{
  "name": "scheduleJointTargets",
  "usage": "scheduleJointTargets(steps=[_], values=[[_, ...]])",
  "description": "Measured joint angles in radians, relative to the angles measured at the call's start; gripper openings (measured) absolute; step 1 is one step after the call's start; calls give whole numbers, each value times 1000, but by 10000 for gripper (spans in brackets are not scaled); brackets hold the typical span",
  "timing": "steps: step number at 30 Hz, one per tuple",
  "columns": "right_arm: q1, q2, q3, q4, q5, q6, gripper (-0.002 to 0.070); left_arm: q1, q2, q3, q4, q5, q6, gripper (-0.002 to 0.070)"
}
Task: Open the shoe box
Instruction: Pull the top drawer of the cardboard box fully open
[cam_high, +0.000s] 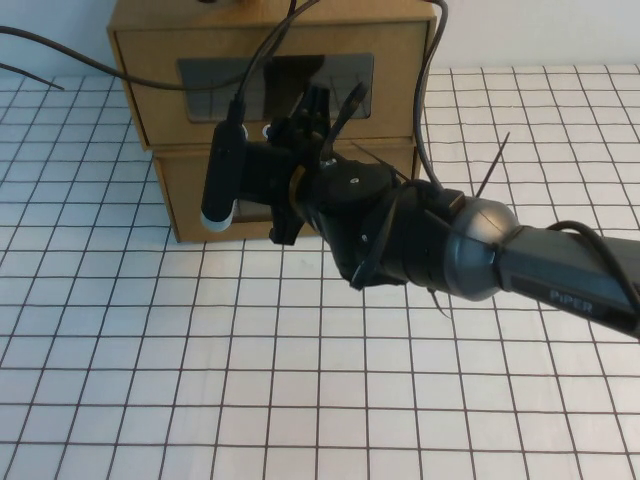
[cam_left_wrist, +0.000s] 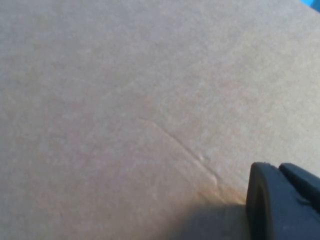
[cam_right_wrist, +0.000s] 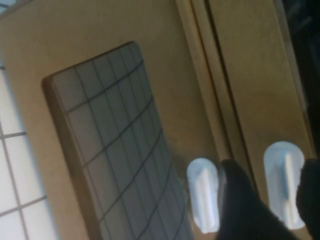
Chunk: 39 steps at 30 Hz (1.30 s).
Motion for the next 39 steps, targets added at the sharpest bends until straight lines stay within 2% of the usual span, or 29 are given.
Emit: scheduleJointTargets(steps=[15, 21, 30, 39], values=[[-23, 13, -4, -43, -30, 0, 232, 0, 0, -1, -2, 7, 0, -2], [-25, 29, -6, -121, -17, 1, 197, 0, 0, -1, -2, 16, 0, -2], [-24, 47, -49, -120, 29, 86, 172, 0, 0, -1, -10, 25, -2, -2], [-24, 52, -59, -130, 50, 59, 172, 0, 0, -1, -11, 30, -2, -2]])
